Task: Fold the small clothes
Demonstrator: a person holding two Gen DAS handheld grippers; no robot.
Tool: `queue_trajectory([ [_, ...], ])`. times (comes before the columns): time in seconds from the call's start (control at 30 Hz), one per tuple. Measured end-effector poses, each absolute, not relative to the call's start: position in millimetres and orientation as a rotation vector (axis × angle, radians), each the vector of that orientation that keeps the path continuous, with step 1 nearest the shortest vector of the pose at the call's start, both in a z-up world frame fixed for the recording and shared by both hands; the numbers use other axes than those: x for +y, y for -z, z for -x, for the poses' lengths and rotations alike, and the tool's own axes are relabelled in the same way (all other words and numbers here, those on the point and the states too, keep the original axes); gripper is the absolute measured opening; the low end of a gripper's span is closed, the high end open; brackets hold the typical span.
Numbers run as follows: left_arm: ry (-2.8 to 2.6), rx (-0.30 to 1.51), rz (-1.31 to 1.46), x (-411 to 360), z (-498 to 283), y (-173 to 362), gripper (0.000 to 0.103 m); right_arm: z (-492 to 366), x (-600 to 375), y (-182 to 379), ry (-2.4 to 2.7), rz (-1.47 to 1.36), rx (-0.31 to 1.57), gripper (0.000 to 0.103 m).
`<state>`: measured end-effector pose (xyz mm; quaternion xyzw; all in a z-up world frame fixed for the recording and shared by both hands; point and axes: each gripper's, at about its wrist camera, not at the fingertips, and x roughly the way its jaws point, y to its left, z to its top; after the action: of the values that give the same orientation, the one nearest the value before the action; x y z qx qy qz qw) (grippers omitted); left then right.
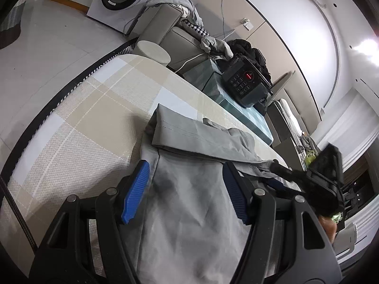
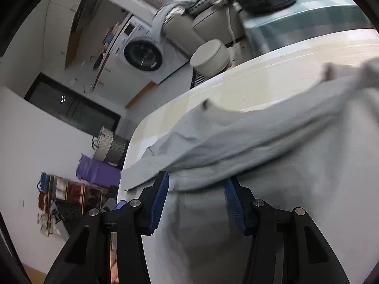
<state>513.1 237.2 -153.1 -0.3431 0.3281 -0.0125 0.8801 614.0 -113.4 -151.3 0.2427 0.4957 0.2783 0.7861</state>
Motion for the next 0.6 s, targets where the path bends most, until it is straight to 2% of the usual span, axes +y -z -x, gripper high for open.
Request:
queue_trajectory([
  [0.13, 0.022, 0.686, 0.73, 240, -513, 155, 0.061, -647, -96, 155, -0.546, -0.636, 1.002, 0.05],
  [0.2, 0.02, 0.687, 0.736, 241, -513, 155, 0.061, -658, -99, 146, -0.448, -0.667, 0.921, 0.05],
  [0.3, 0.019, 0.685, 0.743, 243, -512, 157, 0.061, -660, -98, 134, -0.418, -0.69, 0.895, 0.05],
  [0.4, 0.019, 0.685, 0.75, 243, -512, 159, 0.061, -637, -76, 112, -0.505, -0.559, 0.853, 0.05],
  [0.5, 0.021, 0.68, 0.761, 245, -510, 160, 0.061, -617, -42, 107, -0.605, -0.426, 0.897, 0.05],
  [0.6, 0.017, 0.678, 0.782, 249, -508, 161, 0.061, -604, -16, 119, -0.732, -0.422, 1.016, 0.05],
])
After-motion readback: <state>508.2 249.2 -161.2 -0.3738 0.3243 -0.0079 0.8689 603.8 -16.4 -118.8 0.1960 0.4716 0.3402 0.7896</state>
